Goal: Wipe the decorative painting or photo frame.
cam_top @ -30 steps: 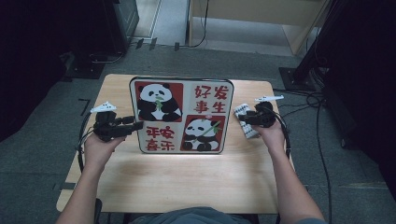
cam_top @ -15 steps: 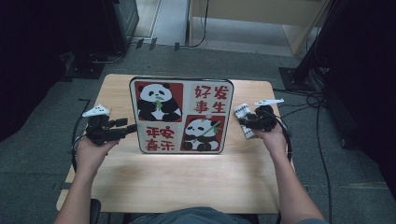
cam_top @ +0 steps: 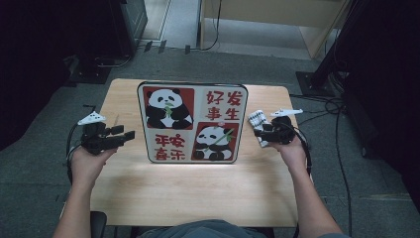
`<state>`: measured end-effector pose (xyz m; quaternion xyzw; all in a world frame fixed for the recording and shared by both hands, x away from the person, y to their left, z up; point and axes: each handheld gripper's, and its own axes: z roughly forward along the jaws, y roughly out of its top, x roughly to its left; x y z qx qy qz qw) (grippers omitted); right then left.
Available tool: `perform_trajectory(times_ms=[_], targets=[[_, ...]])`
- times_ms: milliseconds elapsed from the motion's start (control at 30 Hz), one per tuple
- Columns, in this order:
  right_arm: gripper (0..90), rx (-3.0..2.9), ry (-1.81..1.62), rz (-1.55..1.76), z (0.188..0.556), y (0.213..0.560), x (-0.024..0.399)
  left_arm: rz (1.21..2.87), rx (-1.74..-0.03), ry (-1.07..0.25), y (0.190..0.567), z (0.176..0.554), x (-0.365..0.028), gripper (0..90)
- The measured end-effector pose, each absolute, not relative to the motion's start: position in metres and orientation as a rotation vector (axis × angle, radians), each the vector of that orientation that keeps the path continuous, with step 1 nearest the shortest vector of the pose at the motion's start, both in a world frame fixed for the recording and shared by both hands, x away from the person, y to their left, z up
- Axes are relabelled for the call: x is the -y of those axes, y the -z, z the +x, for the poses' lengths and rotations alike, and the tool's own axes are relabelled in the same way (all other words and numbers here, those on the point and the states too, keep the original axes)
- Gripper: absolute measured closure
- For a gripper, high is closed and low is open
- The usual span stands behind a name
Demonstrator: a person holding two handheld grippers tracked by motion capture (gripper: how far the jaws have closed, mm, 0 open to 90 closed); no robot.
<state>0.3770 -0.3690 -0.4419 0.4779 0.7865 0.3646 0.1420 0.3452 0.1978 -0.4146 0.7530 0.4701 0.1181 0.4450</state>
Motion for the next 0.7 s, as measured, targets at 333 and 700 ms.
perform_trajectory(times_ms=[333, 700], targets=[[49.1, -2.264, -1.041, 1.347, 0.366, 0.442, 0.369, 1.916, -1.213, -0.317, 0.426, 0.353, -0.202, 38.4], [47.6, -2.259, -1.062, 1.313, 0.360, 0.440, 0.369, 1.921, -1.240, -0.327, 0.431, 0.357, -0.204, 37.4]])
